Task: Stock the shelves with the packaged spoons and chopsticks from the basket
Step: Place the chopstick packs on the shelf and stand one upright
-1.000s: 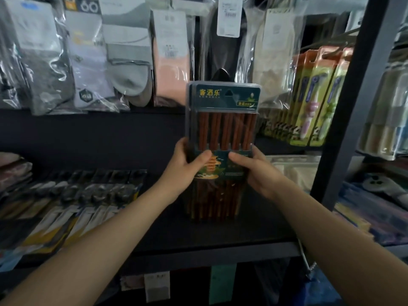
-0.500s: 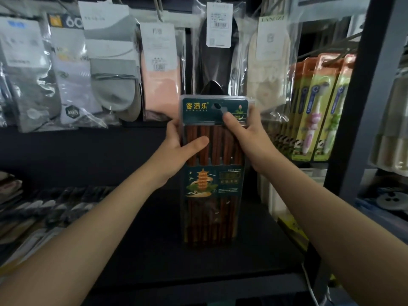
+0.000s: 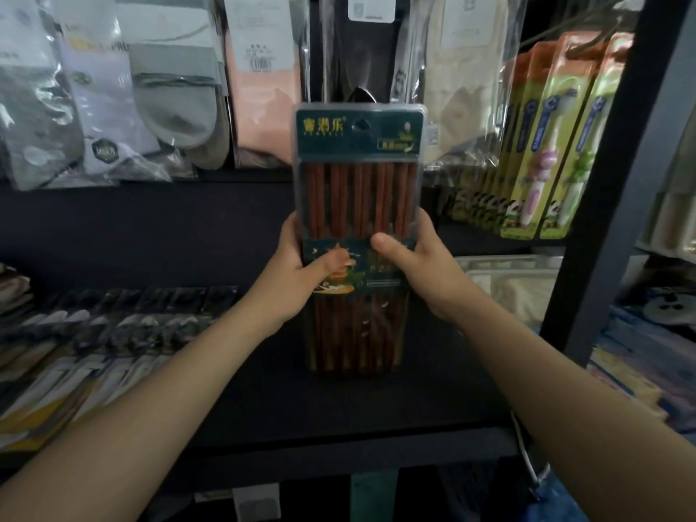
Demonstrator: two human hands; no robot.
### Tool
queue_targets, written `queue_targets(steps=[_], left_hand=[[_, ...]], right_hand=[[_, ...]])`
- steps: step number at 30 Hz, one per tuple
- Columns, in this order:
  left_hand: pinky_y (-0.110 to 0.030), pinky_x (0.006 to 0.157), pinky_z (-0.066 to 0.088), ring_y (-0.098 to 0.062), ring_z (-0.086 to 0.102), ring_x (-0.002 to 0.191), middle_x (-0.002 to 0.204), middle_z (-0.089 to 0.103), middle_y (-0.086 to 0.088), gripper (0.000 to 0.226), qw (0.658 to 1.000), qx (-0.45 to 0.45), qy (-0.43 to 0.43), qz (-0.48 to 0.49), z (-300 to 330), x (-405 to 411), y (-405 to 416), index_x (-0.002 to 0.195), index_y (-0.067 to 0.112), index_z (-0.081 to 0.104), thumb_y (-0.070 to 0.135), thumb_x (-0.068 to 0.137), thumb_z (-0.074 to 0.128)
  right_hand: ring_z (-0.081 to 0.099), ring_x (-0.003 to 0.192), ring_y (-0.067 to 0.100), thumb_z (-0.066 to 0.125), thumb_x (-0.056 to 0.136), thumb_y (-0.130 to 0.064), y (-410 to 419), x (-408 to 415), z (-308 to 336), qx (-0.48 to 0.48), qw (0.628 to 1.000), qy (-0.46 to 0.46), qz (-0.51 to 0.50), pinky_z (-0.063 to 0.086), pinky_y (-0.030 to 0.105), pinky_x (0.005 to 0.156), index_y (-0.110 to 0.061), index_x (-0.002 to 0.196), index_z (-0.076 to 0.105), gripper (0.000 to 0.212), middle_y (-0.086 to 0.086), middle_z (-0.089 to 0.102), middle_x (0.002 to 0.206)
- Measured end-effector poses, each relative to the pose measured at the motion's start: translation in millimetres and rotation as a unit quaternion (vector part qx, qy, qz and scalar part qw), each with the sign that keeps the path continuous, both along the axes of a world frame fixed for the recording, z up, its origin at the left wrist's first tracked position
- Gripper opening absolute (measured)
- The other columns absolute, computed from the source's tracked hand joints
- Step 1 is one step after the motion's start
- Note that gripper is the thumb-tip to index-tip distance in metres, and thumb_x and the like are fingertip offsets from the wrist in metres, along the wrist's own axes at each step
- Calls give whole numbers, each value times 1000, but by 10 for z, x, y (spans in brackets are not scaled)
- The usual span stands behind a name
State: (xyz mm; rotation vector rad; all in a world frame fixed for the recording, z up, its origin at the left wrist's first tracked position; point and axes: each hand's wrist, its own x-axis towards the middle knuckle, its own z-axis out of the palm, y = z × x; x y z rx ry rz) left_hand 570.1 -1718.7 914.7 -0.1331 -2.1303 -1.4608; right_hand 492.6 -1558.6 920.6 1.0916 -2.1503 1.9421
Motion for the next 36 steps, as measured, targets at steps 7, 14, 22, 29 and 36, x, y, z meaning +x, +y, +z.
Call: queue_targets(steps=[7,14,22,29,36], left_hand=[[-26,101,40,-5,47,121,139,41,8,81,998,51,-7,-39,-104,-38,45,146,29,3,29,86,58],[-30,115,18,-2,18,139,152,14,16,84,998,-46,-41,-27,-498,112,11,140,44,-5,18,88,57],[-8,80,47,9,59,94,111,60,21,47,972,74,-203,-89,-611,283,157,127,35,45,27,84,63],[-30,84,54,-16,63,98,108,67,-2,39,938,120,-316,-74,-654,-16,223,118,15,57,32,83,64],[-9,66,36,4,49,82,112,57,5,40,955,-16,-291,-57,-672,-97,244,121,17,53,30,85,63]], right_hand=[[62,108,11,61,87,-19,23,12,-91,-23,999,-39,0,52,31,95,-17,140,29,61,2,57,124],[55,115,4,66,83,-7,70,99,-497,20,996,-83,4,51,26,97,-25,145,18,81,-2,52,134],[65,78,15,70,81,-22,302,240,-416,163,936,-311,-32,54,28,67,-14,106,60,28,1,68,88],[68,72,21,78,70,-39,346,3,-466,210,900,-371,-96,57,29,63,-2,124,55,70,12,71,99],[65,93,20,72,73,-50,407,-89,-622,287,916,-253,-123,53,30,78,-8,129,52,72,6,65,117]])
